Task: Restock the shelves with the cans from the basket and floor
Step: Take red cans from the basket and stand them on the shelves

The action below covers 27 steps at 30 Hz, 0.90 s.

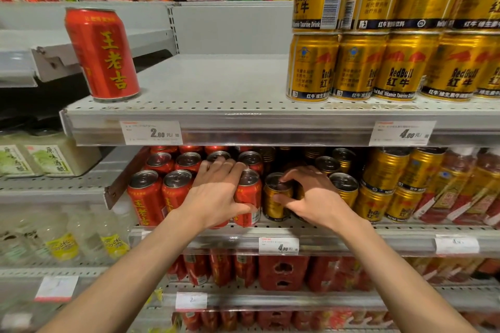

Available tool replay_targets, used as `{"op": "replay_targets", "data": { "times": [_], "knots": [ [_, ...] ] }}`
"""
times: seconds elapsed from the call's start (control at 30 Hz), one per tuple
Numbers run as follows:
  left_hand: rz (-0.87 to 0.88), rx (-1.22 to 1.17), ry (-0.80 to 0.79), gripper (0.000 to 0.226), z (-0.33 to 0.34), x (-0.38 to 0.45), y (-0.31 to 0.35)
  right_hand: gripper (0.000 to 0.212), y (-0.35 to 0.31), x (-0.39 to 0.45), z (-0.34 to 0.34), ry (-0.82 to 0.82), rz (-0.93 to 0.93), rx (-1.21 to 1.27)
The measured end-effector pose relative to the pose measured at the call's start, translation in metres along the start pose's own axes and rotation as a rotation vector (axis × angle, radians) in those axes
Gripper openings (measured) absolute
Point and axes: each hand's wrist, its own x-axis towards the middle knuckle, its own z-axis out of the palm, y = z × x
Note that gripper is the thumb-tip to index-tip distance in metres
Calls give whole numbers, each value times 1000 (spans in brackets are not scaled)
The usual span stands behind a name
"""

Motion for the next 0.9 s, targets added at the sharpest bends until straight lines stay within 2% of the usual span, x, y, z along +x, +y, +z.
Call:
{"op": "replay_targets", "data": {
  "times": [0.27,0.43,0.53,0.67,0.77,0.83,0.9],
  "knots": [
    [-2,42,50,94,4,-2,2,50,-2,3,4,4,34,-43],
    [-32,-12,14,97,3,-4,0,53,-1,3,4,-14,42,-35],
    [-66,-199,44,82,-3,-7,-1,57,-1,1,1,7,85,87],
    [-125,-494,195,53,-13,-14,0,53,-1,-13,-9,100,168,298],
    [-167,-656,275,39,-20,-26,5,42,-5,-33,-16,227,218,492],
    [-190,-855,294,26,-22,-37,8,30,-11,-52,-20,320,247,627],
    [-193,-1060,289,25,-23,-48,11,21,-16,-76,-22,391,282,729]
  ]
}}
